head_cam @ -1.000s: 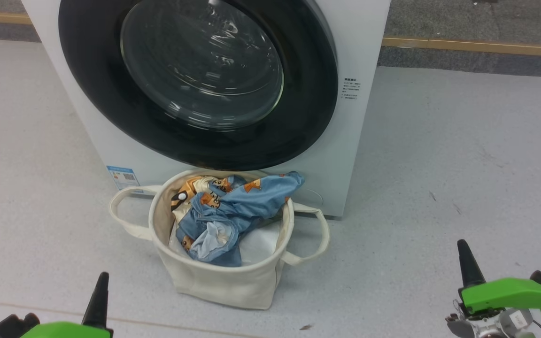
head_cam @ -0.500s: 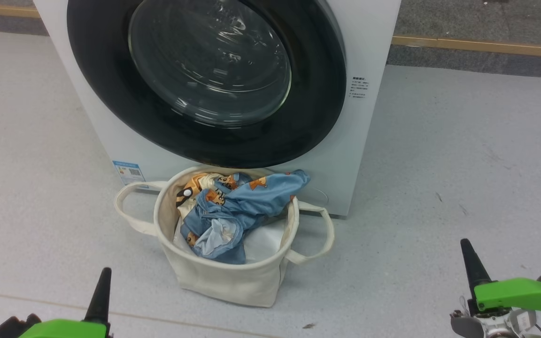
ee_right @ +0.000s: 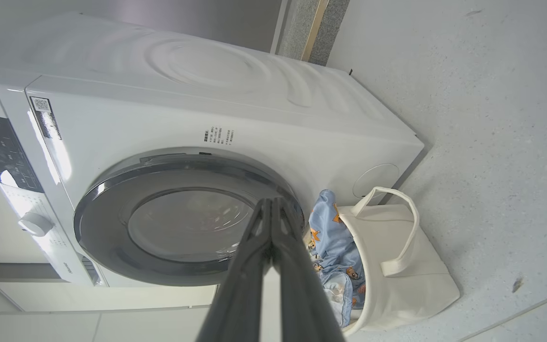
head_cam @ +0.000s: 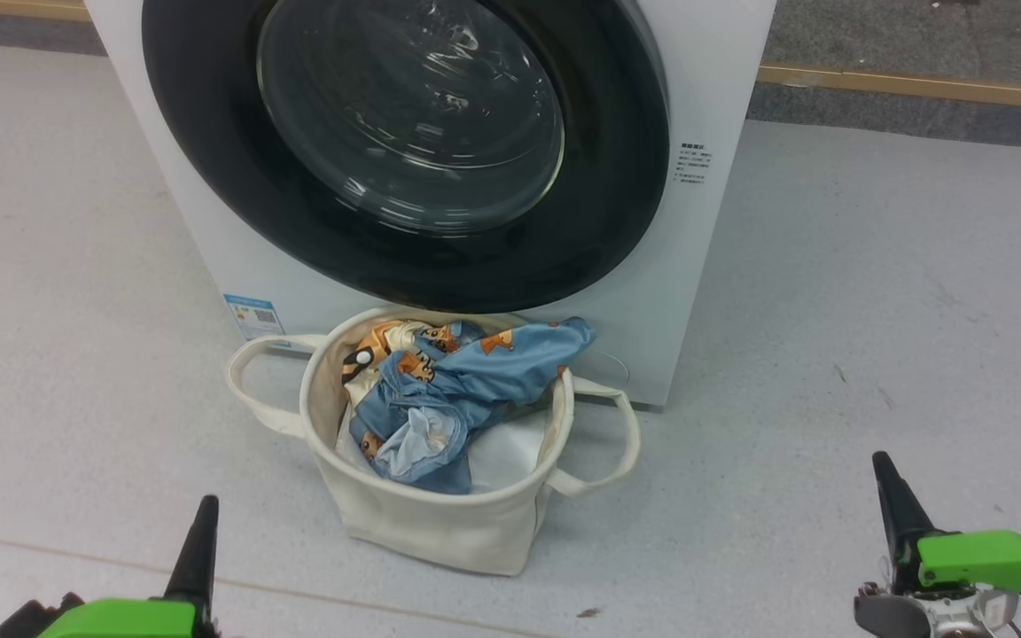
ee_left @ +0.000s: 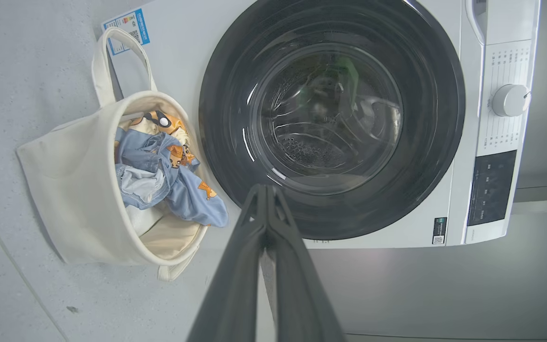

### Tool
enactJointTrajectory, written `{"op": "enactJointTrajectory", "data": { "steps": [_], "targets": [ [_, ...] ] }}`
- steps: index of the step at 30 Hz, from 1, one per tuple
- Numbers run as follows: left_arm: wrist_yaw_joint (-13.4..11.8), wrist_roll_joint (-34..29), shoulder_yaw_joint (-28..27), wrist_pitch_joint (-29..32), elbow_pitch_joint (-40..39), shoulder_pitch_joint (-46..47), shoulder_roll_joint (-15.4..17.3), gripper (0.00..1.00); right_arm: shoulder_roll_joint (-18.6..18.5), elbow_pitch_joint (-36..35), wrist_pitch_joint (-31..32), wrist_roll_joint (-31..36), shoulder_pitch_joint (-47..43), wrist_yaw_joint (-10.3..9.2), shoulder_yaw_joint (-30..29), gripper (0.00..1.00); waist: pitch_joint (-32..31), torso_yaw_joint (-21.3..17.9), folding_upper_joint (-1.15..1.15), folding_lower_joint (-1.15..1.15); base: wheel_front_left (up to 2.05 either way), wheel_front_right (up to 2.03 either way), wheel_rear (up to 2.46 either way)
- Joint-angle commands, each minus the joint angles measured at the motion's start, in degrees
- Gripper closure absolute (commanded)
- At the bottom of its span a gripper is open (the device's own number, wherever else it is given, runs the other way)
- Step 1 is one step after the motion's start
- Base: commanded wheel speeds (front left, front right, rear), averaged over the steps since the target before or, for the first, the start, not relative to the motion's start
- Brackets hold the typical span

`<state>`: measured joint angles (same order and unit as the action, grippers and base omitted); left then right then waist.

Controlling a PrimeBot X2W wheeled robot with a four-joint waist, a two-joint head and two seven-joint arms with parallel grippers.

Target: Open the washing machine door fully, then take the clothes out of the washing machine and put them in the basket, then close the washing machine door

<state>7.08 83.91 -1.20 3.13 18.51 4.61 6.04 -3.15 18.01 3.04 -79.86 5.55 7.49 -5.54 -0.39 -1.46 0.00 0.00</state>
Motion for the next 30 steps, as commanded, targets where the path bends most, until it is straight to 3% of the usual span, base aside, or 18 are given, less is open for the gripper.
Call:
{"op": "enactJointTrajectory", "data": {
  "steps": [1,19,30],
  "targets": [
    [0.35,1.22,-2.52,0.56,-2.50,1.76,-0.04,1.00,-0.09,-2.43,0.63,-1.79,1.17,0.00,0.57,1.00,0.05,0.13,0.00,0.00,0.00,0.00,0.00],
    [0.41,8.14,-5.35,3.38,-4.45,1.59,-3.13,1.00,0.27,-3.97,3.44,-12.20,0.64,0.00,-0.98,1.00,0.56,1.45,0.00,0.00,0.00,0.00,0.00],
    [0.41,8.20,-5.38,3.41,-4.47,1.59,-3.16,1.00,0.27,-3.99,3.46,-12.30,0.64,0.00,-0.99,1.00,0.56,1.46,0.00,0.00,0.00,0.00,0.00]
  ]
}}
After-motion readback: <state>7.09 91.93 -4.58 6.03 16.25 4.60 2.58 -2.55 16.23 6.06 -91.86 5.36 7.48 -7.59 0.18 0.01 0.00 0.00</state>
